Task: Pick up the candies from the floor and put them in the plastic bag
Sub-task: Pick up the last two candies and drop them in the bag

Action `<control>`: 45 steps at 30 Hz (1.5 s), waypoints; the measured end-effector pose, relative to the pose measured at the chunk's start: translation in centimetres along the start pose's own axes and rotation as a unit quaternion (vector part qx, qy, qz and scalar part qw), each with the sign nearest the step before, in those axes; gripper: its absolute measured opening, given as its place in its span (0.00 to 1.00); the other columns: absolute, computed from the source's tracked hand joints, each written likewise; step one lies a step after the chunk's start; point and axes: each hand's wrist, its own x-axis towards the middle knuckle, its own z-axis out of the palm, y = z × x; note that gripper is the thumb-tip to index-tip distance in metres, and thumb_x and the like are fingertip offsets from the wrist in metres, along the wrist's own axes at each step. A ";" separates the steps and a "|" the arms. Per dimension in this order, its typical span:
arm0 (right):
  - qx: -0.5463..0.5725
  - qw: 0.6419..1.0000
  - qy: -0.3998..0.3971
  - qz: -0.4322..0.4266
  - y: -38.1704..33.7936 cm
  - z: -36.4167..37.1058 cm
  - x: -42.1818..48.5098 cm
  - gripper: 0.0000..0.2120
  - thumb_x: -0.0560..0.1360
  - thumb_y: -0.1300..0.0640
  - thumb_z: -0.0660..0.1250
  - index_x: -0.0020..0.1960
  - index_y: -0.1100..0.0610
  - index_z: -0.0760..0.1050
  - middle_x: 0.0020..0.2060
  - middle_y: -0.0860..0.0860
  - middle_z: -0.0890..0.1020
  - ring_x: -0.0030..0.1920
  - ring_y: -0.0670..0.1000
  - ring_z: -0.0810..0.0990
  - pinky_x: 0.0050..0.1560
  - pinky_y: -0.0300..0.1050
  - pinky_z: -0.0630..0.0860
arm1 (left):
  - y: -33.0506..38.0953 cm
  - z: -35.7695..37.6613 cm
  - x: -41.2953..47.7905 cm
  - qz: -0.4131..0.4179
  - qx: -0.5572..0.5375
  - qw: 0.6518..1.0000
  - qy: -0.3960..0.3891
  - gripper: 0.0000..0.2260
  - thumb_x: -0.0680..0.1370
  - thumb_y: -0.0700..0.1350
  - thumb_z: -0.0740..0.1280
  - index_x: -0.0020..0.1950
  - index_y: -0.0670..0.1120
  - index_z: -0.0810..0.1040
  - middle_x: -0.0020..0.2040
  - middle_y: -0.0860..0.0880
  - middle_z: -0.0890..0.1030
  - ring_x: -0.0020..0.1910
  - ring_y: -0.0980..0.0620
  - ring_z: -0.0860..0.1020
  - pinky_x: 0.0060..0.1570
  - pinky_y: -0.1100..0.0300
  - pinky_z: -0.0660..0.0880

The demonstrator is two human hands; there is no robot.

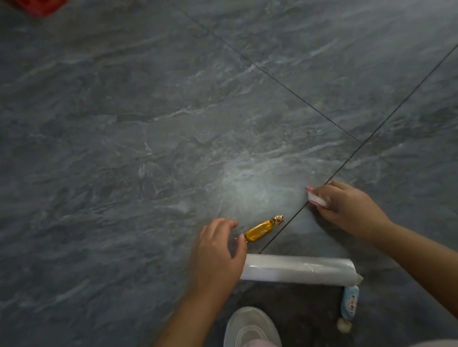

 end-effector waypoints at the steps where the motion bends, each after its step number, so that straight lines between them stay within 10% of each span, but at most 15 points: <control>1: 0.023 1.000 0.010 -0.003 -0.1 -0.3 -0.2 0.13 0.70 0.59 0.68 0.55 0.58 0.76 0.47 0.58 0.80 0.46 0.61 0.78 0.46 0.52 0.75 | -0.1 0.4 0.1 0.000 -0.001 1.000 0.001 0.08 0.71 0.39 0.68 0.50 0.40 0.78 0.49 0.43 0.80 0.50 0.45 0.77 0.50 0.58 0.68; 18: 0.142 0.983 0.108 -0.035 -1.1 -4.9 -4.7 0.11 0.68 0.60 0.71 0.50 0.57 0.77 0.37 0.47 0.78 0.36 0.46 0.76 0.40 0.28 0.69 | -1.6 7.1 2.7 -0.043 0.084 0.983 -0.155 0.15 0.71 0.46 0.70 0.57 0.47 0.74 0.55 0.46 0.74 0.55 0.48 0.71 0.50 0.55 0.69; 28: 0.132 0.984 0.120 -0.004 -0.4 -5.3 -5.9 0.13 0.69 0.61 0.70 0.53 0.57 0.76 0.40 0.47 0.78 0.40 0.48 0.78 0.42 0.39 0.71 | -0.5 5.6 2.9 -0.036 0.054 0.995 -0.081 0.09 0.71 0.40 0.69 0.49 0.42 0.76 0.48 0.44 0.76 0.45 0.48 0.73 0.39 0.56 0.70; 45: 0.137 0.988 0.073 0.014 -18.5 -25.2 -11.7 0.11 0.71 0.56 0.68 0.53 0.55 0.77 0.41 0.50 0.80 0.41 0.52 0.77 0.43 0.48 0.74 | 17.3 -23.2 -1.9 -0.010 0.006 1.000 0.018 0.07 0.70 0.39 0.70 0.48 0.42 0.76 0.45 0.46 0.75 0.42 0.48 0.74 0.39 0.53 0.73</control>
